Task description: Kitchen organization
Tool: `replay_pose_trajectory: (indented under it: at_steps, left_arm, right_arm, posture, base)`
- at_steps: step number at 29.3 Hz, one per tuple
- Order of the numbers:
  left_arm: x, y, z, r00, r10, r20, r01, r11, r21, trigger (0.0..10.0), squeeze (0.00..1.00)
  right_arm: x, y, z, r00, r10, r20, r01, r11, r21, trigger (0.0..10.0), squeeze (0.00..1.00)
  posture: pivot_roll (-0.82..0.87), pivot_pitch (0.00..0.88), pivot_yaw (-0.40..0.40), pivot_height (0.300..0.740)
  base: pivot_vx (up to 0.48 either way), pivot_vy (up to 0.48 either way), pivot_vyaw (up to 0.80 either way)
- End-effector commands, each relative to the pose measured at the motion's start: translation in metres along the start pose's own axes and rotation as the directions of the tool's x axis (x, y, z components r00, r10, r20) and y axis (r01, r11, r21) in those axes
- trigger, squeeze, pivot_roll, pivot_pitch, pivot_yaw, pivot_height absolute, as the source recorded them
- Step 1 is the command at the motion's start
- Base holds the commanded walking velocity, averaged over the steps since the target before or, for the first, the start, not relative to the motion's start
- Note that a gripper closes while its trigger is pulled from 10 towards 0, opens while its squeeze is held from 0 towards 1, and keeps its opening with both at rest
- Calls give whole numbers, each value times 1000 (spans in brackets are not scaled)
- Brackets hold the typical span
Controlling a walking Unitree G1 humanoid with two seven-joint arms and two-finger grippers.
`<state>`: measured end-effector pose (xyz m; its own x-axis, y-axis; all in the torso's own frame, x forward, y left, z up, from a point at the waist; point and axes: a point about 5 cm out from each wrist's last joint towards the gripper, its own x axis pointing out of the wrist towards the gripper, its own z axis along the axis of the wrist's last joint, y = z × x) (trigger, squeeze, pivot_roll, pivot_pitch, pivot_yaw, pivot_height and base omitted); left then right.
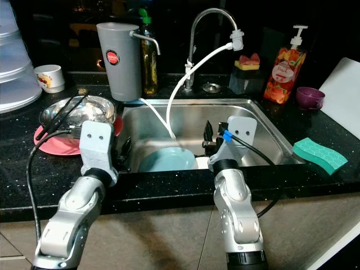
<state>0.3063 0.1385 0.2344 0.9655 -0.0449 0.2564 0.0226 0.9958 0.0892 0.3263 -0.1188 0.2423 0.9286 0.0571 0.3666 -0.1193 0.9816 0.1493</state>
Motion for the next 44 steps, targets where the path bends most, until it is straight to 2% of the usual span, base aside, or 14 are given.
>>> replay_pose_trajectory:
  at_steps: [1, 7, 24, 33, 44]
  left_arm:
    - [-1, 0, -6, 999, 7, -34, -7, 1000, 8, 10000, 0]
    - [-1, 1, -7, 999, 14, -42, -14, 1000, 8, 10000, 0]
    - [-1, -1, -8, 999, 0, -40, 1, 999, 46, 10000, 0]
    - [-1, -2, -6, 1000, -8, -19, 8, 999, 38, 10000, 0]
    - [0, 3, -2, 1000, 6, -17, -5, 999, 53, 10000, 0]
  right_arm:
    - [-2, -2, -4, 1000, -14, -21, 14, 1000, -1, 10000, 0]
    - [-2, -1, -5, 999, -18, -40, 19, 999, 44, 10000, 0]
    - [-2, -1, -10, 995, -34, -94, 38, 998, 40, 10000, 0]
    - [-2, -2, -9, 996, -38, -84, 40, 999, 18, 10000, 0]
    - [0, 2, -13, 991, -19, -132, 26, 999, 48, 10000, 0]
  posture:
    - [179, 106, -81, 740]
    - [180, 105, -80, 740]
    - [180, 105, -74, 740]
    - [181, 99, -69, 740]
    - [183, 95, -79, 740]
  base:
    - [0, 0, 0]
    - [0, 0, 0]
    - [0, 0, 0]
    - [0, 0, 0]
    - [0, 0, 0]
